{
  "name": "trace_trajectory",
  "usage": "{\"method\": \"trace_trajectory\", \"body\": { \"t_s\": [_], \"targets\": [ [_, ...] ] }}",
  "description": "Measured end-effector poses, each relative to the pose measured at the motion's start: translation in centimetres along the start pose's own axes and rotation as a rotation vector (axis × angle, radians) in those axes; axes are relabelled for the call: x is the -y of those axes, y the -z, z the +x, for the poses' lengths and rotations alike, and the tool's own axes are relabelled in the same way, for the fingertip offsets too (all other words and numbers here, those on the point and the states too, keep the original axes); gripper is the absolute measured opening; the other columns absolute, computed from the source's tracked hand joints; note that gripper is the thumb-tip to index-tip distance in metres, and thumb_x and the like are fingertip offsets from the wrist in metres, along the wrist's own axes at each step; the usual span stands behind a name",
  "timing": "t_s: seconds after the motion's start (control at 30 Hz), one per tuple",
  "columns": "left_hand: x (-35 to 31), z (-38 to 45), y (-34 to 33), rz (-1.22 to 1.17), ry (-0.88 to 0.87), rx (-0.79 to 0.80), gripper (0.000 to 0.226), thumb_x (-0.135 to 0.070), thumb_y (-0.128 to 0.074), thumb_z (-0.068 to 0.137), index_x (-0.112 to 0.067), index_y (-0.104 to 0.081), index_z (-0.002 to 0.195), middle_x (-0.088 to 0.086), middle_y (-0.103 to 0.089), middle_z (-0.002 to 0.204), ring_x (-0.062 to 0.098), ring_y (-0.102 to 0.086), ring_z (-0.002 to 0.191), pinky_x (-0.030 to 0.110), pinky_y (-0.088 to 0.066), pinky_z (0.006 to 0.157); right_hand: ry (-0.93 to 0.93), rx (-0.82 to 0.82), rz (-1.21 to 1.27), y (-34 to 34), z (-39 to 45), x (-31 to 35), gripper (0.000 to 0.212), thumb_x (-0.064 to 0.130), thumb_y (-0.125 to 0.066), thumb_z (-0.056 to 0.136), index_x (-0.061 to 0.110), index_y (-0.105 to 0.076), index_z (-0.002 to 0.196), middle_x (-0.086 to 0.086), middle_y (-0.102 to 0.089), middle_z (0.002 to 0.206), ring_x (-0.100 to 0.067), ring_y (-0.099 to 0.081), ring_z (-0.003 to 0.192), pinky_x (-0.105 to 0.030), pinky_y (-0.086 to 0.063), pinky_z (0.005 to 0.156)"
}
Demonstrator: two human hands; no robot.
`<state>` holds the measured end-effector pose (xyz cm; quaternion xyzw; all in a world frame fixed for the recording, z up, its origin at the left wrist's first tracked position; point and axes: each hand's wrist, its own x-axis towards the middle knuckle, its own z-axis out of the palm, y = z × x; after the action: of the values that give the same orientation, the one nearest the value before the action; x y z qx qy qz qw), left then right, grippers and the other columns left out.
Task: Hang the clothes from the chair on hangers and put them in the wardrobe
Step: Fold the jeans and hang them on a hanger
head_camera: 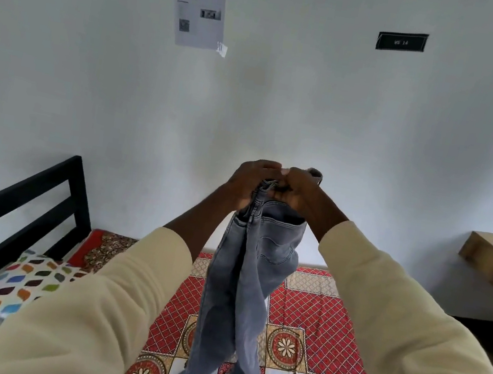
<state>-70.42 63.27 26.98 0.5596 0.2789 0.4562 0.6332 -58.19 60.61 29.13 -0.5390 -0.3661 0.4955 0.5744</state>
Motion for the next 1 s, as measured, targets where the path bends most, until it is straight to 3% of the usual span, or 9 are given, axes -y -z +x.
{"method": "trace_trajectory", "body": {
  "t_s": [0.07,0.17,0.3,0.43,0.53,0.63,0.73,0.87,1.0],
  "targets": [
    [-0.5,0.1,0.4,0.161,-0.068,0.096,0.064,-0.001,-0.081,0.069,-0.004,-0.056,0.128,0.009,-0.066,0.121,0.021,-0.066,0.108,0.032,-0.055,0.087,-0.011,0.000,0.058,0.4,-0.1,0.8,0.029,-0.015,-0.033,0.087,-0.005,-0.057,0.099,-0.018,-0.062,0.080,-0.027,-0.061,0.066,-0.038,-0.055,0.063],
    [-0.8,0.4,0.9,0.388,-0.157,0.145,0.080,0.014,-0.076,0.070,-0.007,-0.041,0.139,0.008,-0.059,0.123,0.013,-0.063,0.101,0.025,-0.054,0.084,-0.008,0.028,0.168,0.2,-0.9,2.4,0.025,-0.016,-0.039,0.086,0.000,-0.055,0.076,-0.017,-0.062,0.073,-0.030,-0.064,0.067,-0.038,-0.058,0.067],
    [-0.5,0.6,1.1,0.646,-0.264,0.110,0.079,-0.012,-0.075,0.066,-0.024,-0.040,0.136,0.005,-0.063,0.117,0.017,-0.062,0.096,0.033,-0.052,0.082,0.032,0.085,0.157,-0.8,-1.6,3.5,0.028,-0.011,-0.033,0.095,0.001,-0.052,0.078,-0.019,-0.057,0.085,-0.031,-0.061,0.081,-0.044,-0.054,0.081],
    [-2.0,1.0,2.0,0.441,-0.201,-0.123,0.065,0.015,-0.056,0.075,-0.014,-0.053,0.133,0.005,-0.060,0.077,0.011,-0.054,0.059,0.024,-0.044,0.060,0.068,0.125,0.066,0.9,-0.8,3.2,0.019,-0.011,-0.036,0.095,-0.004,-0.053,0.099,-0.031,-0.059,0.104,-0.040,-0.064,0.102,-0.041,-0.060,0.080],
    [-4.8,1.9,4.0,0.270,-0.162,-0.184,0.078,0.023,-0.049,0.057,-0.025,-0.068,0.115,0.015,-0.054,0.077,0.028,-0.049,0.067,0.036,-0.041,0.064,0.269,-0.132,-0.312,4.9,0.6,3.4,0.032,0.006,-0.062,0.087,0.002,-0.054,0.117,-0.020,-0.059,0.119,-0.033,-0.061,0.109,-0.040,-0.054,0.087],
    [-8.7,2.2,4.9,0.138,-0.172,-0.114,0.080,0.016,-0.050,0.045,-0.025,-0.074,0.109,0.023,-0.054,0.098,0.037,-0.048,0.089,0.047,-0.045,0.082,0.222,0.176,-0.213,7.3,0.2,3.4,0.024,0.014,-0.066,0.091,0.011,-0.061,0.115,-0.002,-0.066,0.115,-0.015,-0.061,0.107,-0.033,-0.038,0.097],
    [-13.1,1.7,3.6,0.110,-0.190,0.012,0.075,0.022,-0.040,0.055,-0.018,-0.071,0.111,0.023,-0.058,0.102,0.036,-0.056,0.089,0.038,-0.052,0.076,0.252,0.453,-0.018,7.4,0.3,5.2,0.030,0.005,-0.057,0.093,0.008,-0.063,0.122,-0.008,-0.068,0.122,-0.022,-0.066,0.108,-0.034,-0.053,0.093],
    [-18.0,1.9,3.3,0.397,-0.203,-0.045,0.061,0.033,-0.044,0.062,-0.004,-0.066,0.106,0.015,-0.067,0.099,0.031,-0.062,0.096,0.032,-0.056,0.077,0.474,0.156,-0.070,7.0,1.0,9.9,0.038,0.005,-0.077,0.078,0.002,-0.069,0.115,-0.019,-0.071,0.113,-0.032,-0.070,0.098,-0.043,-0.057,0.088],
    [-20.6,1.8,3.7,0.848,-0.232,-0.039,0.041,0.024,-0.059,0.068,0.003,-0.066,0.102,0.021,-0.066,0.098,0.034,-0.061,0.091,0.038,-0.054,0.079,0.518,0.129,-0.183,6.1,0.9,12.3,0.035,0.008,-0.077,0.080,0.003,-0.069,0.114,-0.017,-0.071,0.110,-0.029,-0.070,0.091,-0.035,-0.059,0.079]
  ]
}}
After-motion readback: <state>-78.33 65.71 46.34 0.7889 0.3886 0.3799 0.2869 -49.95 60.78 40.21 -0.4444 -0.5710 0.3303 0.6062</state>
